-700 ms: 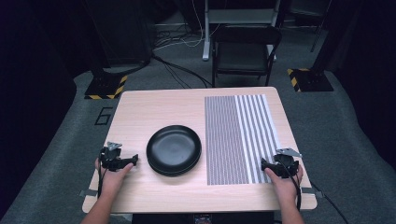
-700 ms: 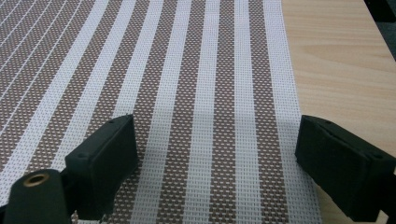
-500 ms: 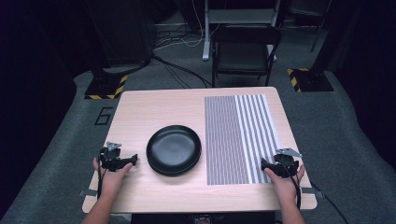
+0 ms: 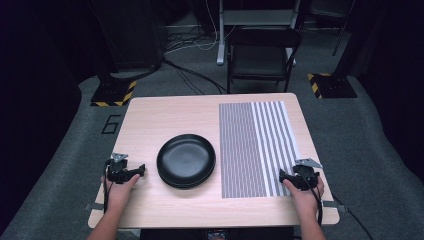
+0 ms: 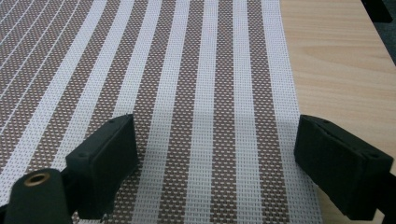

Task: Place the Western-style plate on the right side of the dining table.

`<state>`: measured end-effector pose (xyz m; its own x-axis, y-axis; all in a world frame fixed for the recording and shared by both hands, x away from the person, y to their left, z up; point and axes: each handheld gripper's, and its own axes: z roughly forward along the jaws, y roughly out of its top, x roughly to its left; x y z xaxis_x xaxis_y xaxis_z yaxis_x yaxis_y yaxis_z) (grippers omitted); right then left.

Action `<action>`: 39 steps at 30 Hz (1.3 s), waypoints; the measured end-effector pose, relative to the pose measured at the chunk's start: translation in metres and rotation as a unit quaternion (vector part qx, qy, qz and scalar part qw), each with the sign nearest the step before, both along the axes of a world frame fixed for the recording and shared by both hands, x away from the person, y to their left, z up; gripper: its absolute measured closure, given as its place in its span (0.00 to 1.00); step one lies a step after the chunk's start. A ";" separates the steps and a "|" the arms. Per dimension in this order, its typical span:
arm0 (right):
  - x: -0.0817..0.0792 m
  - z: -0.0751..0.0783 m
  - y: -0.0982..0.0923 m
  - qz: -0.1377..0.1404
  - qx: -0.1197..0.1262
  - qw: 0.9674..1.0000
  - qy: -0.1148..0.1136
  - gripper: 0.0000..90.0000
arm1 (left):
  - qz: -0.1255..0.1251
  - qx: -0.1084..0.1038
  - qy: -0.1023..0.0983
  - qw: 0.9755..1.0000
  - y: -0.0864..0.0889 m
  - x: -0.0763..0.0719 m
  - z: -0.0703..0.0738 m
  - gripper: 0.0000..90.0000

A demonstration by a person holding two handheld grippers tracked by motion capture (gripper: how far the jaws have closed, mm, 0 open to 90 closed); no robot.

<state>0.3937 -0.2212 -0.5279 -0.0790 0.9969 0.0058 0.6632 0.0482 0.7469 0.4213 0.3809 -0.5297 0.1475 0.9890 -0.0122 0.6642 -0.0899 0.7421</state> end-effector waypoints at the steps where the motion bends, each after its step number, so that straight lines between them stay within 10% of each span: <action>1: 0.000 0.000 0.000 0.000 0.001 1.000 0.000 0.14 | 0.000 0.001 -0.001 1.000 0.000 0.000 0.000 0.18; 19: -0.002 0.016 -0.003 -0.008 0.026 1.000 -0.002 0.58 | -0.012 -0.003 -0.003 1.000 0.009 -0.008 0.016 0.52; 39: 0.002 0.042 0.021 0.057 0.010 0.998 -0.013 0.59 | -0.064 -0.027 -0.022 0.997 0.002 -0.010 0.040 0.56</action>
<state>0.3959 -0.2006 -0.4859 -0.1921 0.9811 0.0228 0.6346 0.1064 0.7655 0.4109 0.3828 -0.4893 0.2738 0.9602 -0.0553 0.6170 -0.1313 0.7759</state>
